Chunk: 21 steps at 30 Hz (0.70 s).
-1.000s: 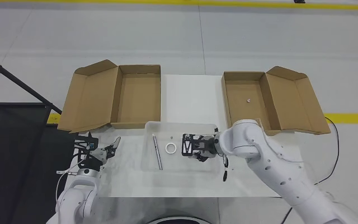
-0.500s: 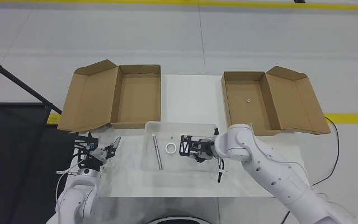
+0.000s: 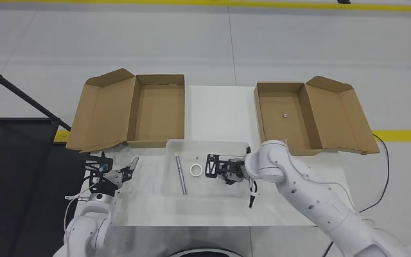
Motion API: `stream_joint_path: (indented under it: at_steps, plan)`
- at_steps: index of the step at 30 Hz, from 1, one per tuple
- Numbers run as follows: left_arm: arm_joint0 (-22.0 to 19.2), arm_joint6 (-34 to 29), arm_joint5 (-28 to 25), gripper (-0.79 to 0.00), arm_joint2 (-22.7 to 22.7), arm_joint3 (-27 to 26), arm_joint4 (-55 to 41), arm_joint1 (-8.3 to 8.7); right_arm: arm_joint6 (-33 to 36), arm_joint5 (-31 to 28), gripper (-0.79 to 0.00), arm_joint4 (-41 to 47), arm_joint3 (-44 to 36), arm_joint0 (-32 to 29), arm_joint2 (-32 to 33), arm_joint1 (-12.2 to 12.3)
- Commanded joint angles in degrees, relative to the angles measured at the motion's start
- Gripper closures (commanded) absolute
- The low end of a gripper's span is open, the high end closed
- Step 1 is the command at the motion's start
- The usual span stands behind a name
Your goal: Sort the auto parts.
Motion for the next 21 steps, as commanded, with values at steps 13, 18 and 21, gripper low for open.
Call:
stream_joint_path:
  at_steps: [13, 18, 21]
  plan:
    - [0.00, 0.00, 0.00, -0.785, 0.00, 0.00, 0.00, 0.00, -23.75, 4.13, 0.000, -0.91, -5.18, -6.61, 17.86, 3.62]
    - [0.00, 0.00, 0.00, -0.785, 0.00, 0.00, 0.00, 0.00, -36.17, 2.12, 0.000, -0.60, -6.98, -11.09, 26.19, 5.03]
    - [0.00, 0.00, 0.00, -0.785, 0.00, 0.00, 0.00, 0.00, -42.10, 0.61, 0.000, -0.23, -7.26, -12.84, 29.79, 5.50]
